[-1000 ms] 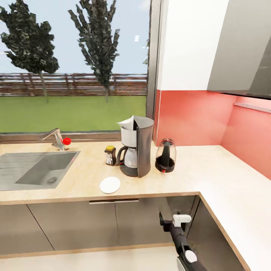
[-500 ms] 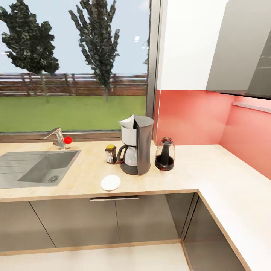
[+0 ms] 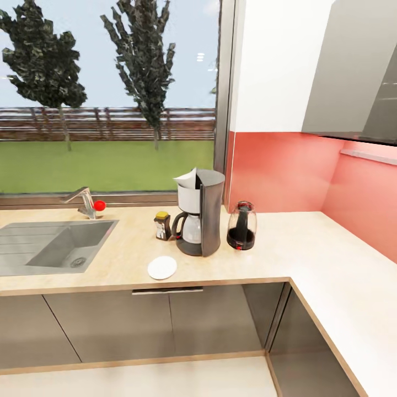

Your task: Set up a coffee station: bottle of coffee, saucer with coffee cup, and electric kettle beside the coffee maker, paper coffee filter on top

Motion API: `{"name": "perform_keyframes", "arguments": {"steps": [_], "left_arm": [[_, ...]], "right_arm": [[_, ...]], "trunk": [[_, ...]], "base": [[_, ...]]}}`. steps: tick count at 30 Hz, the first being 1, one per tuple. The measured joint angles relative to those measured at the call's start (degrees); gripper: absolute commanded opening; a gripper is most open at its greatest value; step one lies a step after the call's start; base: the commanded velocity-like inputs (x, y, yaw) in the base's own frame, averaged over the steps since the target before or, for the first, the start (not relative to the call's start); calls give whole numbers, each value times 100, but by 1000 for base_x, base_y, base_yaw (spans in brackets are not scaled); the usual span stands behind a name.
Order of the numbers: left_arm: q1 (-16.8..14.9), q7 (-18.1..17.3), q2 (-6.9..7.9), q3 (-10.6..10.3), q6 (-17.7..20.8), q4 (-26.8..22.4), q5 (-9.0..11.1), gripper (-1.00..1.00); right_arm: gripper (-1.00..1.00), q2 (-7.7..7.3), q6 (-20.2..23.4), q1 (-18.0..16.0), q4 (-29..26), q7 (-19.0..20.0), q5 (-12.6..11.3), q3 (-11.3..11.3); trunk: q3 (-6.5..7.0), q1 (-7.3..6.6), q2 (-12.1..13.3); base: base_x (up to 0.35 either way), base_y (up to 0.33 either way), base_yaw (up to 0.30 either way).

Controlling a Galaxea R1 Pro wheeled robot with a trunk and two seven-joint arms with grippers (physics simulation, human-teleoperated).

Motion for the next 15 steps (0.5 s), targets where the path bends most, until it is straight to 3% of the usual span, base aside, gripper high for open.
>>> {"name": "perform_keyframes", "arguments": {"steps": [5, 10, 15], "left_arm": [[-6, 0, -9, 13, -5, -32, 10, 100], [-8, -8, -83, 24, -36, -425, 15, 100], [-7, -14, -133, 34, -145, -493, 15, 100]], "right_arm": [[100, -17, -1, 0, 15, -1, 13, -4], [100, -27, -23, -1, 35, 4, 30, 7], [100, -45, -25, -1, 37, 6, 33, 9]], "trunk": [[-5, 0, 0], [-27, 0, 0], [-52, 0, 0]], "base": [[0, 0, 82], [0, 0, 220], [0, 2, 241]]}}
